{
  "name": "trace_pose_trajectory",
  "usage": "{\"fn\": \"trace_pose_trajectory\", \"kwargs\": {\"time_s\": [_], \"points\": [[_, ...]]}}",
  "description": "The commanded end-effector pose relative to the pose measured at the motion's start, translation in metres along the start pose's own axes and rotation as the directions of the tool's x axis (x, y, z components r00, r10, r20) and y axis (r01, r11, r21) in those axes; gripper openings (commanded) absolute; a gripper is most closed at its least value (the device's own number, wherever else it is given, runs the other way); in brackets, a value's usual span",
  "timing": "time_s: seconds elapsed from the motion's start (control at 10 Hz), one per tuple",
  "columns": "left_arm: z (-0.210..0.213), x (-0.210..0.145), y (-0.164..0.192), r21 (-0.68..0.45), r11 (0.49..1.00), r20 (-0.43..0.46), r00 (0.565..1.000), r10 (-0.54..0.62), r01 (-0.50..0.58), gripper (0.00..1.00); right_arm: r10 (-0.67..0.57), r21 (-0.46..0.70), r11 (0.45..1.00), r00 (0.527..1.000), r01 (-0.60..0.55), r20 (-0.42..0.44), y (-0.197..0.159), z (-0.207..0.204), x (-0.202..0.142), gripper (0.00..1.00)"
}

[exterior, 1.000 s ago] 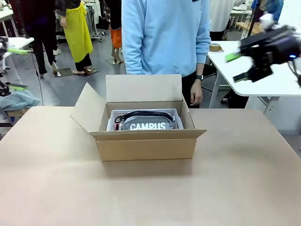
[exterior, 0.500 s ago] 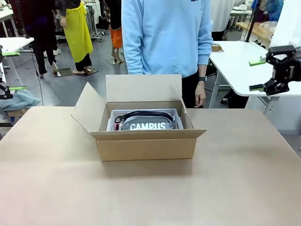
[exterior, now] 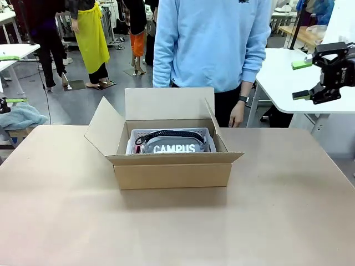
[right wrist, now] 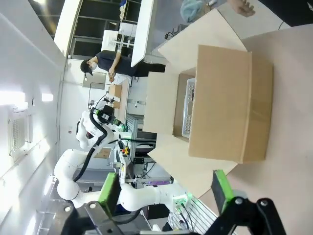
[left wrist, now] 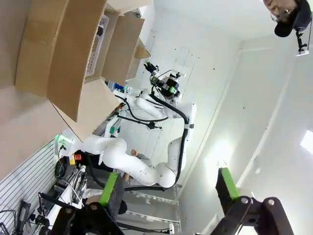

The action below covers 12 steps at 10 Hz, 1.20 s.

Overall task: Pack the gift set into the box.
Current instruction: Press and hold the closed box until the human finishes sealing it.

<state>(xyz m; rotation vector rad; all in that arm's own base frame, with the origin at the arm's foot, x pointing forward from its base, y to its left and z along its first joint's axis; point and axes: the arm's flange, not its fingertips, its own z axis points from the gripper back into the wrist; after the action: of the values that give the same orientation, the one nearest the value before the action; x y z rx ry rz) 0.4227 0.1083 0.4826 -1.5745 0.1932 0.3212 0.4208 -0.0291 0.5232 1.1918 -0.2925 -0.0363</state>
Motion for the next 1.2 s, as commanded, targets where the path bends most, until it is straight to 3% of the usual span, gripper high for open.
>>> {"fn": "trace_pose_trajectory", "kwargs": {"time_s": [0.0,1.1], "points": [[0.0004,-0.0023,0.0027,0.003,1.000,-0.010,1.000,-0.016,0.016,1.00,0.008,0.005,1.000,1.000,-0.008,-0.006,-0.0008,0.0002,-0.0003,1.00],[0.0004,-0.0023,0.0027,0.003,1.000,-0.010,1.000,-0.016,0.016,1.00,0.008,0.005,1.000,1.000,-0.008,-0.006,-0.0008,0.0002,-0.0003,1.00]]}}
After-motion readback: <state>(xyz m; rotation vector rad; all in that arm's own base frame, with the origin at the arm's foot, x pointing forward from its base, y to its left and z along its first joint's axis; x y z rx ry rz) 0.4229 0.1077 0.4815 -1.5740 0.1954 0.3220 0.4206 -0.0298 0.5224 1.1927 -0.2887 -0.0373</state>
